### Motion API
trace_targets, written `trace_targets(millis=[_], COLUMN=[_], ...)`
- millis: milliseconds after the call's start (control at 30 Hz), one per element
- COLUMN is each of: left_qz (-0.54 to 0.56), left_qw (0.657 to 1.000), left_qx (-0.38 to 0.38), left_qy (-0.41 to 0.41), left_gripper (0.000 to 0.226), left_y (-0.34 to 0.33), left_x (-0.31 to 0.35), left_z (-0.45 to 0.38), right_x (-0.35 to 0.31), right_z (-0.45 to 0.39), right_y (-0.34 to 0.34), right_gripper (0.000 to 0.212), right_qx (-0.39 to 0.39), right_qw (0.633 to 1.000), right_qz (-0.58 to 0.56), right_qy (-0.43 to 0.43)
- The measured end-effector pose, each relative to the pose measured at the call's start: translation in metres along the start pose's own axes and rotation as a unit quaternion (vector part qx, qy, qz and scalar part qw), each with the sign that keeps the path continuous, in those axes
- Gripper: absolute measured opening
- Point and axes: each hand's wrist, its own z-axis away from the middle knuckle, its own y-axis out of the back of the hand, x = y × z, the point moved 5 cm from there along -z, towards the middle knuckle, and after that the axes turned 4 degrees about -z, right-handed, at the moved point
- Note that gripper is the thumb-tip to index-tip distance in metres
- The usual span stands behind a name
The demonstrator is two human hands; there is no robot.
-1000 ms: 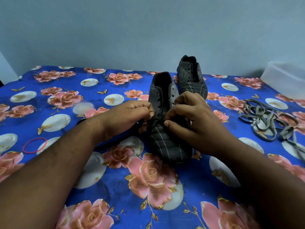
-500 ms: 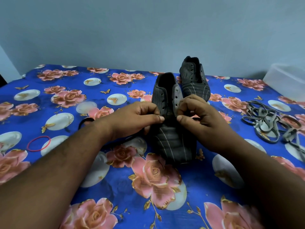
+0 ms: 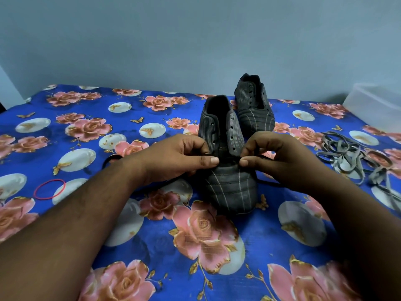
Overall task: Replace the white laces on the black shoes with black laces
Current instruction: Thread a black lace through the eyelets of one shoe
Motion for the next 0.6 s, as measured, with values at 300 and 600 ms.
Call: trace_targets(millis=[300,600], left_qz=[-0.013,-0.006], left_qw=[1.0,1.0], left_qx=[0.003,0.01], left_qy=[0.004,0.02], left_gripper=[0.045,0.033], left_y=[0.0,0.0], left_x=[0.002,-0.004], left_z=[0.001,-0.001], right_x=[-0.003,-0.018], right_z=[0.002,0.001], right_y=[0.013,0.005], right_gripper=[0.013,0.011], right_qx=[0.042,0.147], right_qw=[0.989,0.986], right_qz=[0.13,-0.071], right_qy=[0.05,0.008])
